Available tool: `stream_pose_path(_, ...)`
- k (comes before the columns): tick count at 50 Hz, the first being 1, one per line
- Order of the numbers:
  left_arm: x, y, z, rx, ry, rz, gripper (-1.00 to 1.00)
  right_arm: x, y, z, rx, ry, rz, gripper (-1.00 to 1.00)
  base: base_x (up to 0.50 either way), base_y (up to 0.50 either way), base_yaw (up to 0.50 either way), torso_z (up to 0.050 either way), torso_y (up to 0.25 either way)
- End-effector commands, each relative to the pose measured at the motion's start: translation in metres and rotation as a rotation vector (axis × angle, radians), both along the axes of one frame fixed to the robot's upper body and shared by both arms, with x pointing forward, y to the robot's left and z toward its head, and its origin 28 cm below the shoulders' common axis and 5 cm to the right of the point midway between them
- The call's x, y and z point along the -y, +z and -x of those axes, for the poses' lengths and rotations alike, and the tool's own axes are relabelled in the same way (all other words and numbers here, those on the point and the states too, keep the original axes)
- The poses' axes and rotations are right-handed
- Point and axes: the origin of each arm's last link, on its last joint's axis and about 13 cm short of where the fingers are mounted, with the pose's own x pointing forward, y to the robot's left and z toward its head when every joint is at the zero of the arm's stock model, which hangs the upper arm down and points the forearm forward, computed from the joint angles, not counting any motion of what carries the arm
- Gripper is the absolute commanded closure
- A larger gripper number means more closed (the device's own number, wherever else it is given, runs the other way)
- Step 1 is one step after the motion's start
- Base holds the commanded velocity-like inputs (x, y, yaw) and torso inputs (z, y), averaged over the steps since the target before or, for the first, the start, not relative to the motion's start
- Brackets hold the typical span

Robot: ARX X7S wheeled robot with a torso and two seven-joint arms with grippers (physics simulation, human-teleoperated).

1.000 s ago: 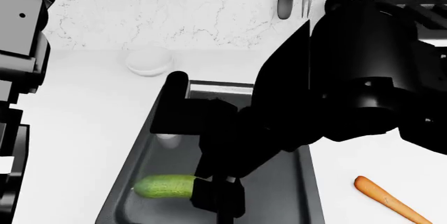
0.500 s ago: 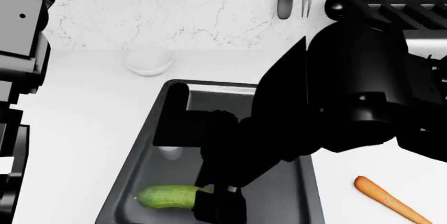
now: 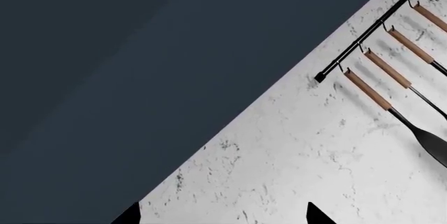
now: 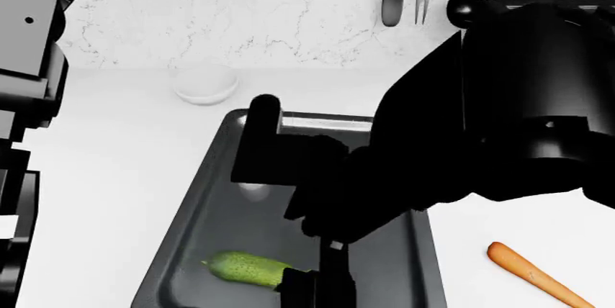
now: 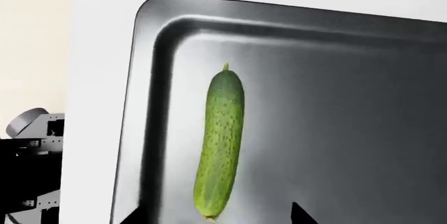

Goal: Place the two vegetables and bowl onto the tray for setting up a vegetable dip station.

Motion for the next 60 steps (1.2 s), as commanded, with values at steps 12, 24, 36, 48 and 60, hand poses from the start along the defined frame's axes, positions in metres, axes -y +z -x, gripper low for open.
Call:
stream_pose_path(12, 0.005, 0.002, -0.003, 0.011, -0.028, -0.002, -1.0, 0.102, 0.06, 0.065, 0.176, -0.465, -0.004, -1.0, 0.0, 0.0, 0.0, 0.0, 0.0)
stream_pose_path(24, 0.009, 0.004, -0.003, 0.015, -0.037, -0.008, -1.0, 0.143, 0.044, 0.08, 0.178, -0.716, 0.06, -1.0, 0.0, 0.0, 0.0, 0.0, 0.0)
stream_pose_path(36, 0.01, 0.006, -0.005, 0.017, -0.041, -0.008, -1.0, 0.163, 0.006, 0.103, 0.142, -0.858, 0.016, -1.0, 0.0, 0.0, 0.0, 0.0, 0.0)
stream_pose_path(48, 0.014, 0.007, -0.005, 0.013, -0.042, -0.022, -1.0, 0.183, -0.005, 0.106, 0.174, -0.974, 0.02, -1.0, 0.0, 0.0, 0.0, 0.0, 0.0)
stream_pose_path(60, 0.017, 0.007, -0.006, 0.017, -0.045, -0.028, -1.0, 0.199, -0.017, 0.106, 0.191, -1.038, 0.049, -1.0, 0.0, 0.0, 0.0, 0.0, 0.0)
